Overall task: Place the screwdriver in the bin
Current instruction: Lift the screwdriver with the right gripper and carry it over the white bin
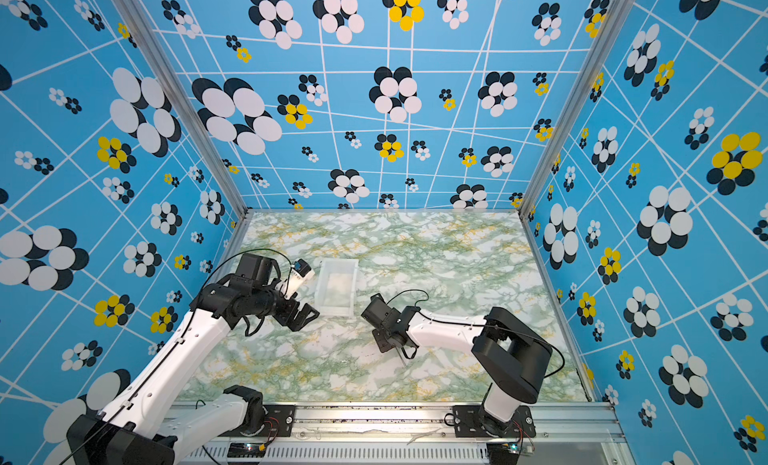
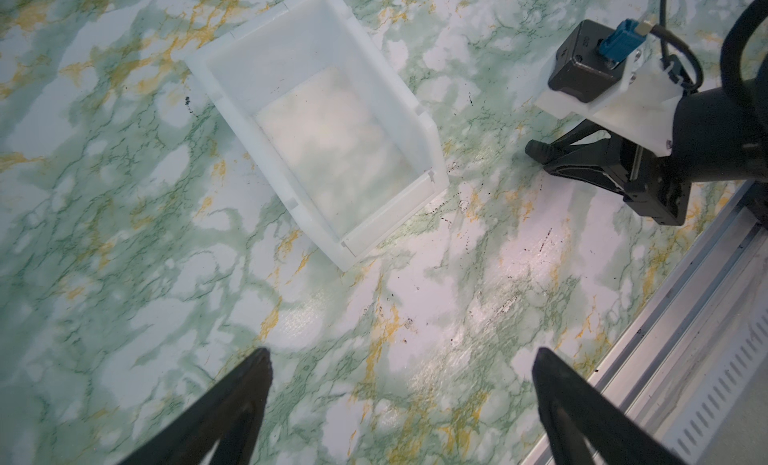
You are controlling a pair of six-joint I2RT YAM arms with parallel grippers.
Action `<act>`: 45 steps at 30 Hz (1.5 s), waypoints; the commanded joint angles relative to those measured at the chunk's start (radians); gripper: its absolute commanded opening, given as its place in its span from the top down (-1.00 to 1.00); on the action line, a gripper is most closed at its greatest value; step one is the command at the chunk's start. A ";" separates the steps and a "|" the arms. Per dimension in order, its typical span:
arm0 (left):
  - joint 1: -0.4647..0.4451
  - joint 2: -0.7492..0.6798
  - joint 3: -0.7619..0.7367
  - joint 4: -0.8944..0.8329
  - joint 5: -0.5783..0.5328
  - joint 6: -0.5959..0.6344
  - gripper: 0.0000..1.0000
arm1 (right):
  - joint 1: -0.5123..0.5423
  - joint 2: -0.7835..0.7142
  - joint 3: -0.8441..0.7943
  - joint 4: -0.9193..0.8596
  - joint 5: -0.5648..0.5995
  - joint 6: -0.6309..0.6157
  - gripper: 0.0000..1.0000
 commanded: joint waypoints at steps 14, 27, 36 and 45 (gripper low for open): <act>0.126 -0.086 0.059 0.020 -0.032 -0.041 -0.98 | -0.116 0.151 0.617 -0.224 -0.114 -0.156 0.68; 0.134 -0.124 0.035 0.032 0.034 -0.055 -0.98 | -0.138 0.550 1.134 -0.261 -0.213 -0.191 0.68; 0.141 -0.136 0.051 0.022 0.060 -0.066 -0.99 | -0.138 0.622 1.132 -0.184 -0.225 -0.147 0.69; 0.148 -0.150 0.046 0.025 0.102 -0.076 -0.98 | -0.139 0.672 1.152 -0.103 -0.238 -0.078 0.69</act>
